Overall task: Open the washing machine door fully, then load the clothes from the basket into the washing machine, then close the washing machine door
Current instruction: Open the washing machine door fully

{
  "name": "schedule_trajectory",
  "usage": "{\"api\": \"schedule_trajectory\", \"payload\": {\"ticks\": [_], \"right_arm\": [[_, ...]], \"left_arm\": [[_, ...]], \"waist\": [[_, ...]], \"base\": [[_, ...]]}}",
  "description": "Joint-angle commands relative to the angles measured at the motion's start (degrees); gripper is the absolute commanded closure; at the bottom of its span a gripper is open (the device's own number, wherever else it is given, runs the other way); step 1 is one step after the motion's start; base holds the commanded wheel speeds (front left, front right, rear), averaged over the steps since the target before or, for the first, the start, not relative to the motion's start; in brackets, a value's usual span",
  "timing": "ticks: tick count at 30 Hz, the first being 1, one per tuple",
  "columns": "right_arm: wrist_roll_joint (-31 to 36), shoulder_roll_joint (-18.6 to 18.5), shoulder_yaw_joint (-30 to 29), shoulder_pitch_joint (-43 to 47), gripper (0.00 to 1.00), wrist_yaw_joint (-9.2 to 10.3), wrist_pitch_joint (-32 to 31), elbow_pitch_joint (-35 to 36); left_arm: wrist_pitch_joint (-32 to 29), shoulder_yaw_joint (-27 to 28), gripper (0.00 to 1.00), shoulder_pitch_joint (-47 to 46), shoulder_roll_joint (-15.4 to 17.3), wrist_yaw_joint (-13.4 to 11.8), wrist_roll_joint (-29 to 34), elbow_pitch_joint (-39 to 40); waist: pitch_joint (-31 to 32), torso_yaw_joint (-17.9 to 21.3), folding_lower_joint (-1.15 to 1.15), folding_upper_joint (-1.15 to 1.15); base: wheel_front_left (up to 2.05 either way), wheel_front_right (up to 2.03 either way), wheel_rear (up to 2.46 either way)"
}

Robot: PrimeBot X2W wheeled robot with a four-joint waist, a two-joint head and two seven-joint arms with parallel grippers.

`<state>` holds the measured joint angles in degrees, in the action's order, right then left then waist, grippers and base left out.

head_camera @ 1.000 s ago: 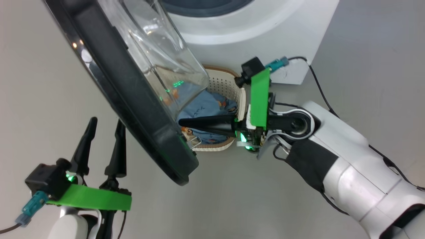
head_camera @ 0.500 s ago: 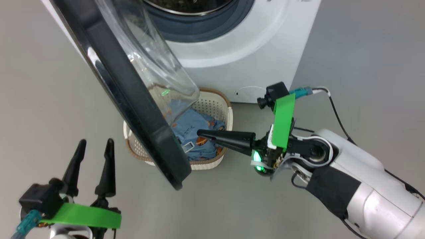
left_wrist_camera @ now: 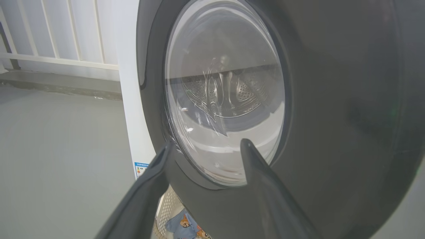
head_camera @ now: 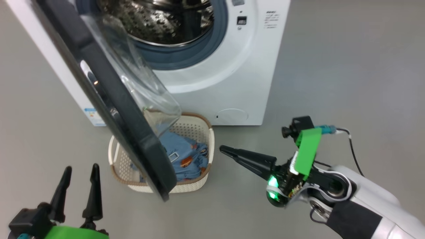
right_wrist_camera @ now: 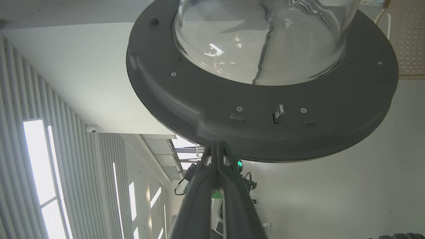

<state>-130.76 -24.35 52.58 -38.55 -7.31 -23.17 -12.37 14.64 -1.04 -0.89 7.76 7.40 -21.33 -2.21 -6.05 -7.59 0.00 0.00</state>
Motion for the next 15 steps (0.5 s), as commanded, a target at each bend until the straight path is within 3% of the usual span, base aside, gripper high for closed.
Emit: {"api": "schedule_trajectory", "payload": {"ticks": [1, 2, 4, 5, 6, 15], "right_arm": [[0.08, -0.65, -0.99, 2.27, 0.98, -0.18, 1.13, 1.87], [0.43, -0.95, -1.35, 3.05, 0.76, -0.18, 1.82, 2.21], [1.21, -1.31, -2.44, 4.61, 0.43, -0.18, 3.52, 2.81], [1.63, -1.37, -3.24, 5.39, 0.05, -0.18, 4.46, 3.2], [2.38, -1.39, -4.17, 6.1, 0.0, -0.18, 5.47, 3.7], [14.33, -0.17, -12.86, 12.74, 0.0, -0.18, 15.55, 6.59]], "left_arm": [[0.36, 2.56, 0.0, -0.34, 1.11, 0.09, 0.69, 1.23], [0.36, 2.8, 0.0, 0.01, 1.03, 0.09, 0.74, 1.28], [0.36, 3.13, 0.0, 0.65, 0.86, 0.09, 0.85, 1.37], [0.36, 3.25, 0.0, 0.9, 0.74, 0.09, 0.89, 1.4], [0.36, 3.3, 0.0, 1.13, 0.64, 0.09, 0.92, 1.42], [0.36, 3.72, 0.0, 1.61, -0.23, 0.09, 0.39, 2.0]], "waist": [[2.03, 2.08, 0.0, 0.0], [2.34, 2.47, 0.0, 0.0], [2.85, 3.19, 0.0, 0.0], [3.03, 3.5, 0.0, 0.0], [3.16, 3.81, 0.0, 0.0], [2.99, 5.77, 0.0, 0.0]], "base": [[0.0, 0.0, 0.0], [0.0, 0.0, 0.0], [0.0, 0.0, 0.0], [0.0, 0.0, 0.0], [0.0, 0.0, 0.0], [0.0, 0.0, 0.0]]}}
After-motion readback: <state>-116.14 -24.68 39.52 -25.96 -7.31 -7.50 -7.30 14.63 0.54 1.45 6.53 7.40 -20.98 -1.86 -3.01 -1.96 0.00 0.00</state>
